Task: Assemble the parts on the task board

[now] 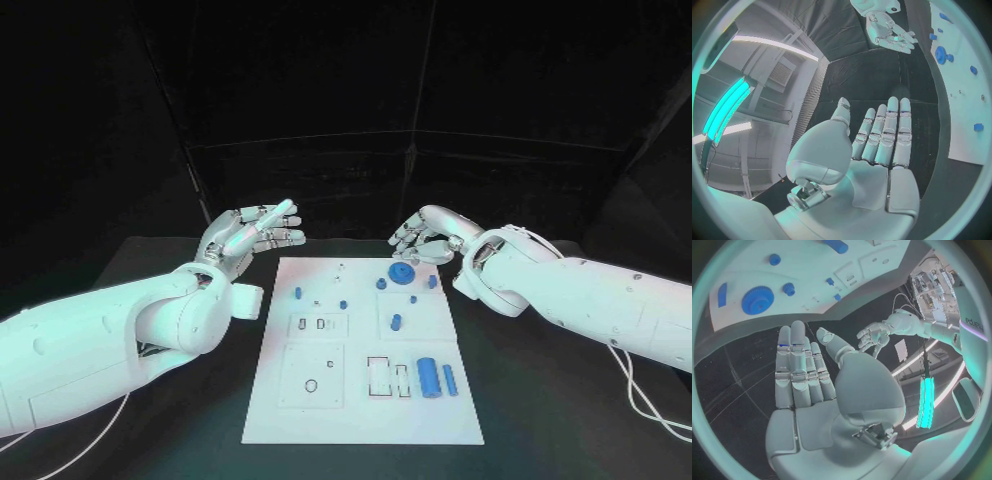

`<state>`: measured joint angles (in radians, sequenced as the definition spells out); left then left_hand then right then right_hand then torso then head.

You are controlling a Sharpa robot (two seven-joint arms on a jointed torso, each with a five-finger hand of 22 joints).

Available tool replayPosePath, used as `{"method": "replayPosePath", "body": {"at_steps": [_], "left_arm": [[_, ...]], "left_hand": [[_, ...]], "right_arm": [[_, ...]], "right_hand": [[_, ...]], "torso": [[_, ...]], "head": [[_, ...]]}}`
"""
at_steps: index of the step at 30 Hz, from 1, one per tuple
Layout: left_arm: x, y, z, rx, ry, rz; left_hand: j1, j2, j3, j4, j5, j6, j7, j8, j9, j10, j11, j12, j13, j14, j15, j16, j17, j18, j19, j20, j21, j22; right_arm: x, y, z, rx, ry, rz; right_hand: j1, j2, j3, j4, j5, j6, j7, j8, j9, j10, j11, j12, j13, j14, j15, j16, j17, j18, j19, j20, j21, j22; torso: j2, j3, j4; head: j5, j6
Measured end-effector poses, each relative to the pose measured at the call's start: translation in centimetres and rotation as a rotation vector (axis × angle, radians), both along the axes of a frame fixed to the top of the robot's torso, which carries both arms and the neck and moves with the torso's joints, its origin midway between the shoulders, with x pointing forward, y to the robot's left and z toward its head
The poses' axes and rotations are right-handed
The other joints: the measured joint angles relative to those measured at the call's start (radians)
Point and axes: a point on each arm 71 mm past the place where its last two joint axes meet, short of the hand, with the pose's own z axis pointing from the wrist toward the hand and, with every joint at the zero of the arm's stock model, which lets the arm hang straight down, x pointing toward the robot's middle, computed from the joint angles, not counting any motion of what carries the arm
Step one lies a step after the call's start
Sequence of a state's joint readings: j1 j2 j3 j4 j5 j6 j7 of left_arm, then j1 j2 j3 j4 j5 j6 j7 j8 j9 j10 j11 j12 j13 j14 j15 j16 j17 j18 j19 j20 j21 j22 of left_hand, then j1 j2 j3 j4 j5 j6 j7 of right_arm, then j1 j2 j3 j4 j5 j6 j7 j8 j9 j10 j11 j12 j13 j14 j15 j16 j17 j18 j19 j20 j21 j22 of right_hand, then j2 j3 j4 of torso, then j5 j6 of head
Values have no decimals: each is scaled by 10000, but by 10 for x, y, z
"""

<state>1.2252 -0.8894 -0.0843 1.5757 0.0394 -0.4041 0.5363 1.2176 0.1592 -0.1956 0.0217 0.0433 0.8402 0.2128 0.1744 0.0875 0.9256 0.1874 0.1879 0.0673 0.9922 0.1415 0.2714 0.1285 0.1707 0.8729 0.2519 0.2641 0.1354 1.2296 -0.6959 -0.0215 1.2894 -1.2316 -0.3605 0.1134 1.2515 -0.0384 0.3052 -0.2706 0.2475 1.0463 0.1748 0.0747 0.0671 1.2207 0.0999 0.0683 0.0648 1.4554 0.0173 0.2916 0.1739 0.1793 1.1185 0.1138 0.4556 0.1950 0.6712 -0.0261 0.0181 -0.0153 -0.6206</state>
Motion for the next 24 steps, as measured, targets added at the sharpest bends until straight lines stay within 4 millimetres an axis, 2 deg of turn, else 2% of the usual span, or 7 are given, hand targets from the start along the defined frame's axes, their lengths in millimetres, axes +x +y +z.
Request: {"method": "replayPosePath", "body": {"at_steps": [4, 10, 12, 17, 21, 24], "left_arm": [[-7, -6, 2, -66, -46, -361], [-13, -14, 5, -132, -97, -744], [-15, -16, 6, -156, -106, -856], [-17, -18, 6, -175, -127, -996], [-17, -19, 7, -182, -139, -1045], [-18, -19, 7, -193, -146, -1089]], "left_hand": [[0, 0, -28, -28, 0, 34, 34, -6, -6, 0, 0, -40, 0, 0, 0, 0, -12, -1, 0, 0, 0, -12], [0, 0, -28, -28, 0, 34, 34, -39, -13, 0, 1, -40, -9, -1, 0, -15, -12, -1, 29, -28, 0, -14], [0, 0, -28, -27, 0, 34, 34, -39, -22, 0, 0, -40, -9, -1, 0, -45, -21, -1, 70, 1, 0, -14], [0, 0, -28, -27, 0, 34, 34, -39, -24, -1, 1, -98, -10, -1, 0, -45, -21, -1, 71, 0, 0, -18], [0, 0, -28, -27, 0, 34, 34, -108, -59, -1, 1, -149, -18, -1, 0, -129, -51, -2, 104, -32, -1, -48], [0, 0, -28, -27, 0, 34, 34, -108, -59, -1, 1, -154, -18, -1, 0, -129, -53, -2, 106, -34, -1, -49]], "right_arm": [[0, 9, 1, -1074, -157, 180], [3, 22, 6, -2158, -422, 348], [3, 26, 6, -2464, -477, 405], [5, 32, 7, -3018, -555, 445], [7, 34, 5, -3388, -479, 388], [9, 34, 4, -3656, -364, 310]], "right_hand": [[-28, -75, -207, 75, -90, -34, 13, -89, -6, -104, -23, -1, 0, 65, -66, 638, 451, -1, 400, -181, 584, 307], [40, -143, -450, 232, -147, -210, 7, -89, -9, -508, 34, 0, 10, 100, -103, 2735, 1637, -2, 799, -272, 1599, 866], [40, -143, -454, 236, -204, -216, 2, -89, -8, -554, 0, 48, 22, 100, -103, 3984, 2417, -2, 827, -300, 2073, 1146], [40, -143, -480, 263, -205, -287, 8, -89, -8, -712, 17, 49, 22, 100, -103, 6247, 4618, -2, 862, -265, 2770, 1557], [40, -142, -435, 307, -205, -428, -30, -89, -9, -814, 19, 85, 22, 99, -103, 7226, 5636, -1, 862, -264, 3112, 1763], [40, -142, -407, 336, -251, -463, 5, -89, -8, -884, 18, 91, 22, 99, -103, 7947, 6435, -2, 803, -205, 3346, 1911]], "torso": [[201, -47, 67], [469, -80, 115], [539, -87, 118], [657, -105, 118], [709, -113, 118], [738, -119, 127]], "head": [[-50, 25], [-109, 87], [-126, 102], [-141, 140], [-164, 155], [-194, 160]]}}
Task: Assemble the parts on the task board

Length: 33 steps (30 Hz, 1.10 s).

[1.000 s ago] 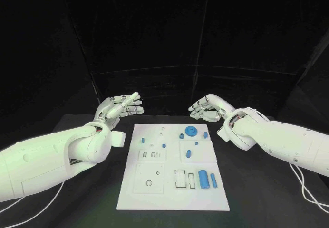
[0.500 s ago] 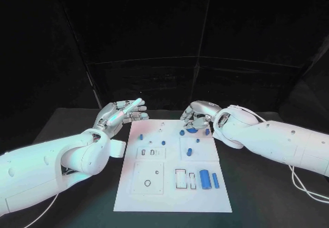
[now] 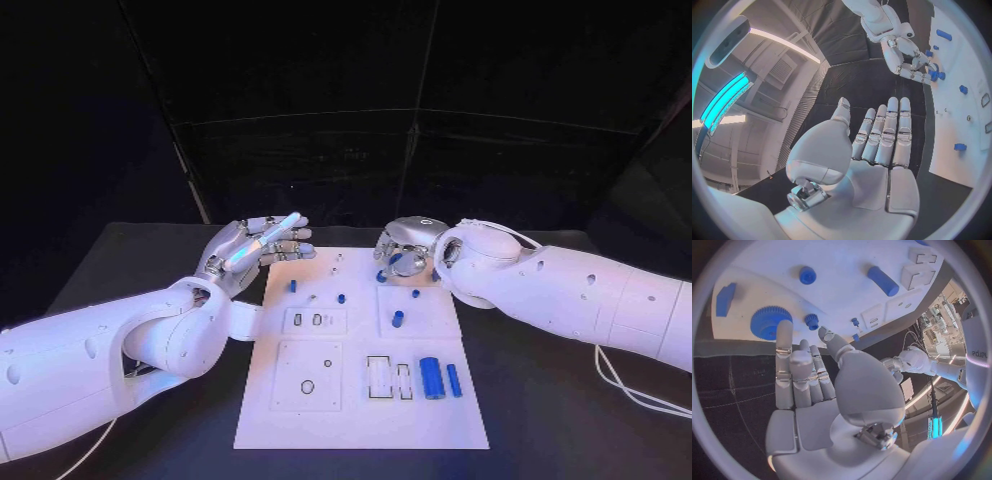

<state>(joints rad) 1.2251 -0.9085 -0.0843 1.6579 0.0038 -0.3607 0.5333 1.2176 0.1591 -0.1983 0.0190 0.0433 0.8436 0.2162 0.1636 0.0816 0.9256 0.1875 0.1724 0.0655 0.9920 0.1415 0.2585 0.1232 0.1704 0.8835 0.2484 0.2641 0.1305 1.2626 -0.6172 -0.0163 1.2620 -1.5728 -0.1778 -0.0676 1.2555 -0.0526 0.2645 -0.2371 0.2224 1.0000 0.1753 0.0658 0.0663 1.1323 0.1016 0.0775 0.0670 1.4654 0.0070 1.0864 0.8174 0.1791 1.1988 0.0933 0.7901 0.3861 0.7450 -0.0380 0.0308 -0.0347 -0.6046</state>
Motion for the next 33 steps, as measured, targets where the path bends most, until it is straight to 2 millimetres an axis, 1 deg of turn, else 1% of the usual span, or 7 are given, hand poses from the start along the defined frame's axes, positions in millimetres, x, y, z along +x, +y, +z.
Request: {"method": "replayPosePath", "body": {"at_steps": [5, 13, 17, 25, 27, 29, 33], "left_arm": [[-1, 0, 0, -7, -8, -39], [-1, 0, 1, -17, -8, -78], [-1, 0, 1, -18, -7, -91], [-1, 0, 1, -32, -2, -138], [-1, 0, 1, -37, -2, -150], [-1, -1, 1, -39, -2, -157], [-1, -1, 1, -42, -4, -168]], "left_hand": [[0, 0, 0, 0, 0, 0, 0, 0, -1, 0, 0, 0, 0, 0, 0, 0, 1, -1, 0, 0, 0, 0], [0, 0, 0, 0, 0, 0, 0, 0, -14, 0, 0, 0, 1, 0, 0, 0, -9, -2, 36, 34, 0, -11], [0, 0, 0, 1, 0, -1, 0, 0, -13, 0, 0, 0, 1, 0, 0, -68, -8, -3, 36, 34, 0, -10], [0, 0, 0, 1, 0, -1, 0, -45, -35, 0, 0, -60, -7, 0, 0, -68, -23, -3, 36, 34, 0, -32], [-1, 0, 0, 1, 0, -1, -1, -45, -37, -1, 0, -60, -6, -1, 0, -68, -23, -3, 36, 34, 0, -31], [0, 0, 0, 1, 0, -1, -1, -45, -46, -1, 0, -60, -6, -1, 0, -68, -23, -4, 36, 34, 0, -41], [37, 37, 0, 1, 0, -1, -1, -45, -46, 0, 1, -98, -6, -1, 0, -107, -23, -4, 36, 34, 0, -41]], "right_arm": [[1, 1, -2, -358, 184, -105], [0, 4, -5, -765, 448, -156], [1, 5, -6, -887, 538, -158], [3, 5, -8, -1074, 678, -211], [3, 5, -8, -1098, 707, -209], [4, 6, -8, -1112, 724, -206], [4, 8, -9, -1111, 744, -200]], "right_hand": [[0, 0, 41, 41, -1, 1, 0, 0, 0, -35, 36, 65, 9, 0, 0, 1247, 1547, 0, -84, 84, 332, 198], [0, 0, 118, 101, 0, 0, 0, 0, 0, -35, 36, 154, 9, -1, 0, 1698, 2046, 0, -122, 122, 553, 352], [4, 4, 238, 112, -39, 0, 0, 0, 0, -4, 6, 220, 20, -1, 0, 2095, 2566, 0, -122, 122, 764, 453], [39, 203, 494, 194, -98, 87, -87, 0, 16, 88, -59, 269, 19, -1, 0, 2381, 2902, -1, -161, 82, 958, 591], [36, 205, 569, 233, -167, 128, -54, 0, 16, 149, -69, 307, 19, -1, 0, 2427, 2957, -1, -200, 113, 1034, 617], [22, 301, 654, 256, -232, 145, -65, 0, 16, 149, -69, 307, 19, -2, 0, 2477, 3017, -3, -232, 82, 1076, 651], [21, 301, 724, 326, -317, 199, -54, 0, 16, 149, -69, 307, 18, -2, 0, 2518, 3053, -2, -254, 104, 1137, 688]], "torso": [[20, -4, 11], [51, -1, -6], [67, 0, -8], [97, 1, 4], [103, 0, 11], [108, 0, 15], [121, -5, 23]], "head": [[-18, -56], [17, -78], [33, -78], [35, -133], [44, -147], [60, -158], [76, -183]]}}
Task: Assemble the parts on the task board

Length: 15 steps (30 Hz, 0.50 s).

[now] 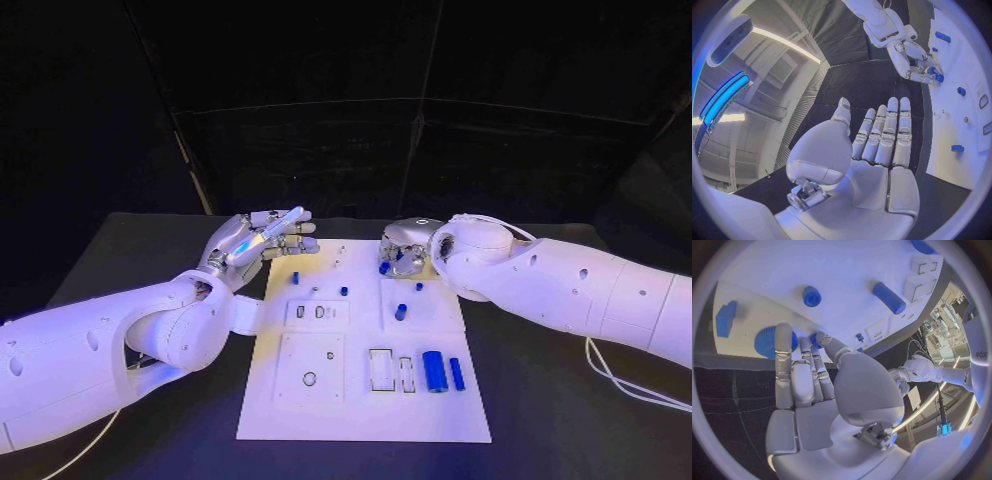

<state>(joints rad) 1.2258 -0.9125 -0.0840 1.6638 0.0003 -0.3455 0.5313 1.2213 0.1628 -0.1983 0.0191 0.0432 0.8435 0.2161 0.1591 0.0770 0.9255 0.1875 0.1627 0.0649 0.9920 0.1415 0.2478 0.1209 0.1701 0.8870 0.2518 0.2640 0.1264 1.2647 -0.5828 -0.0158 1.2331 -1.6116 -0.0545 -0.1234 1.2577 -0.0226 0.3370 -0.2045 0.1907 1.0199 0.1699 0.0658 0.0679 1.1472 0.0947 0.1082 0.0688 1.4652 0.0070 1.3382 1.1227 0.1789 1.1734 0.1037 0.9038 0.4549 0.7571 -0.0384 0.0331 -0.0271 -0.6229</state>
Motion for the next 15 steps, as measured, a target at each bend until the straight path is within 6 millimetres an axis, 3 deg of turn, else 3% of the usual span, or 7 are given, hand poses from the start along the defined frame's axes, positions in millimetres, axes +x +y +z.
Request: {"method": "replayPosePath", "body": {"at_steps": [15], "left_arm": [[0, 0, 1, -2, -14, -23]], "left_hand": [[0, 0, 0, 0, 0, -1, 0, -37, -19, 0, 0, 0, 1, 0, 0, 0, -9, -1, 20, -20, -45, -16]], "right_arm": [[4, 3, 2, 84, 8, -59]], "right_hand": [[-130, -61, 191, 191, -335, 2, 1, 0, -3, 114, -1, 30, -6, 0, 0, 180, 146, 0, -85, 17, 171, 90]], "torso": [[46, -15, 18]], "head": [[1, -72]]}}
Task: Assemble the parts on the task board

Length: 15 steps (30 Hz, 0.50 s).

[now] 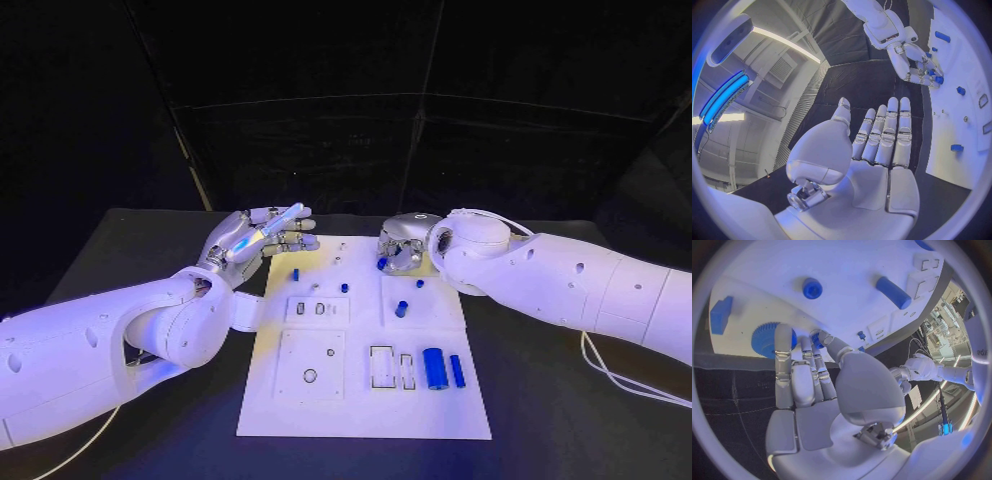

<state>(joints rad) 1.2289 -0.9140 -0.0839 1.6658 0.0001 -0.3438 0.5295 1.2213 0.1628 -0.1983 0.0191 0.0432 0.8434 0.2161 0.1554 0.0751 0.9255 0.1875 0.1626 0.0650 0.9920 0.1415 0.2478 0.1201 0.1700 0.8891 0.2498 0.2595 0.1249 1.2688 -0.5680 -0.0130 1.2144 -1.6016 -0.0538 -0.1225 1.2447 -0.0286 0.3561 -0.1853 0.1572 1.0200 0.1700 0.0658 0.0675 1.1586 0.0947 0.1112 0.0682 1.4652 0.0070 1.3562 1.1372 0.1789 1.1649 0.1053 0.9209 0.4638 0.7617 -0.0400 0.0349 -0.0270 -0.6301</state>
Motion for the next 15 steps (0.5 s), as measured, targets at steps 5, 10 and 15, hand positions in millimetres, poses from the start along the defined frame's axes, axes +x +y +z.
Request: {"method": "replayPosePath", "body": {"at_steps": [5, 10, 15], "left_arm": [[0, 0, 0, 2, 11, -9], [0, 1, 0, 8, 20, -8], [0, 1, 0, 16, 26, -7]], "left_hand": [[0, 0, 4, -4, 0, 0, 0, 0, 0, 0, 0, -11, 0, 0, 0, 0, 1, -1, 14, -14, 0, -3], [0, 0, 28, -27, 0, 0, 0, 0, -9, 0, 0, -47, 0, 0, 0, 0, 1, -1, 18, -10, 0, -3], [0, 0, 27, -27, 0, 0, 0, -51, -22, 0, 0, -47, 1, 0, 0, -42, -11, -2, 50, 21, 0, -18]], "right_arm": [[0, 0, 0, 30, 19, -16], [0, -1, 0, 122, 18, -35], [-3, -2, 0, 357, -85, -41]], "right_hand": [[5, 5, 171, 82, -3, 407, -124, 170, 46, 251, -112, 129, 11, 5, -4, 87, 72, 0, -42, -42, 108, 56], [71, 72, 319, 210, -122, 813, -292, 343, 105, 603, -288, 280, 77, 0, -147, 110, 104, 1, 9, -153, 445, 436], [134, 166, 428, 321, -160, 853, -295, 429, 110, 662, -347, 280, 86, 6, -211, 136, 109, 0, 22, -165, 504, 516]], "torso": [[4, 0, 6], [9, 0, 5], [13, 0, 1]], "head": [[-1, -28], [13, -67], [37, -81]]}}
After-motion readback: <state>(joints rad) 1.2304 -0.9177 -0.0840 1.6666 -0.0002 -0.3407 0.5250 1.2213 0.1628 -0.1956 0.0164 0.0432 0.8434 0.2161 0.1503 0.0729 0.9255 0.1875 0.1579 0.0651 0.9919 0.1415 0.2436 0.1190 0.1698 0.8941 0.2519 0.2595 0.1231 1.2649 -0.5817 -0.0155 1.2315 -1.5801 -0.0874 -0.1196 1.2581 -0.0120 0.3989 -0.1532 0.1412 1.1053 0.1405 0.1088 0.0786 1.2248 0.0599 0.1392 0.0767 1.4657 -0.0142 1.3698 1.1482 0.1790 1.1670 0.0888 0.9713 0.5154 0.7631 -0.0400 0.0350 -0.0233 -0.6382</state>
